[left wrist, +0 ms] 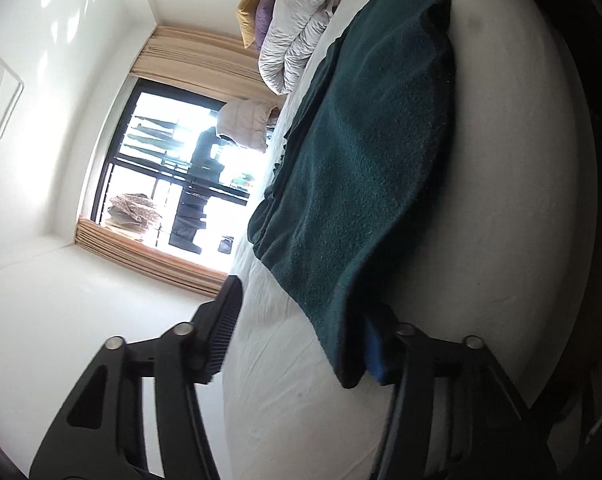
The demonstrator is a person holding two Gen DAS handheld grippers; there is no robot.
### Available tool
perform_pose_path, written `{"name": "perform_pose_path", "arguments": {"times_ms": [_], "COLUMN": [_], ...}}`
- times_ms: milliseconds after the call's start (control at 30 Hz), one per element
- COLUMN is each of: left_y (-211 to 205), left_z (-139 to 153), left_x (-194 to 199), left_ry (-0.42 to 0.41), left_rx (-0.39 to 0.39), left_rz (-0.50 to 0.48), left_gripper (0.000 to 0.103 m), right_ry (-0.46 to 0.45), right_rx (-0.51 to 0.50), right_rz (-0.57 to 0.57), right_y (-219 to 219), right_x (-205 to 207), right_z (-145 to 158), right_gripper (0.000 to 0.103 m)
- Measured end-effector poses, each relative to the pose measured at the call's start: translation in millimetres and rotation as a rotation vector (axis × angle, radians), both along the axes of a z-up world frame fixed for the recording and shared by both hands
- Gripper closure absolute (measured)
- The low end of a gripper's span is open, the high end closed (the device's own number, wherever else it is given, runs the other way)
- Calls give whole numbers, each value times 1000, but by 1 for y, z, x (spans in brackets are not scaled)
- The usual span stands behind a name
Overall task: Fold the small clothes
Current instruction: 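Move both grippers to the hem end of the folded sweater strip, then grasp the hem corners with both grippers and fold them toward the collar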
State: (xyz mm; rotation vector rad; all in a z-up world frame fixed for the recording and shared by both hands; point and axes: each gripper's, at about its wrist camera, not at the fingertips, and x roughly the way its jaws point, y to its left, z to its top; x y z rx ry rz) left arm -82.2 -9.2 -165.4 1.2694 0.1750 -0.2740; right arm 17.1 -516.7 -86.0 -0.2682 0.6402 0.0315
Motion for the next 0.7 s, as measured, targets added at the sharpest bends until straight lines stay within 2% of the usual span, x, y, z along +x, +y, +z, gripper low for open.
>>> {"name": "perform_pose_path", "arguments": {"times_ms": [67,100,200,400,700], "left_y": [-2,-2,-1,5,5], "left_z": [2,4,14,36,54], "left_x": [2,3,7,13,15], "left_ry": [36,60,138,194,222], "left_rx": [-16,-33,-104,-218,-314], "left_rz": [-5,-9,10,59,88], "left_gripper": [73,80,91,97,98], "right_ry": [15,23,55,108,149], "right_rx": [-96,-138,-226,-409,-593], "right_rz": [37,56,103,161,190], "right_y": [7,9,13,20,24], "right_x": [-7,-11,-19,-23,-16], "right_z": [-5,-8,-17,-40,-68], "right_gripper": [24,25,30,39,40]}}
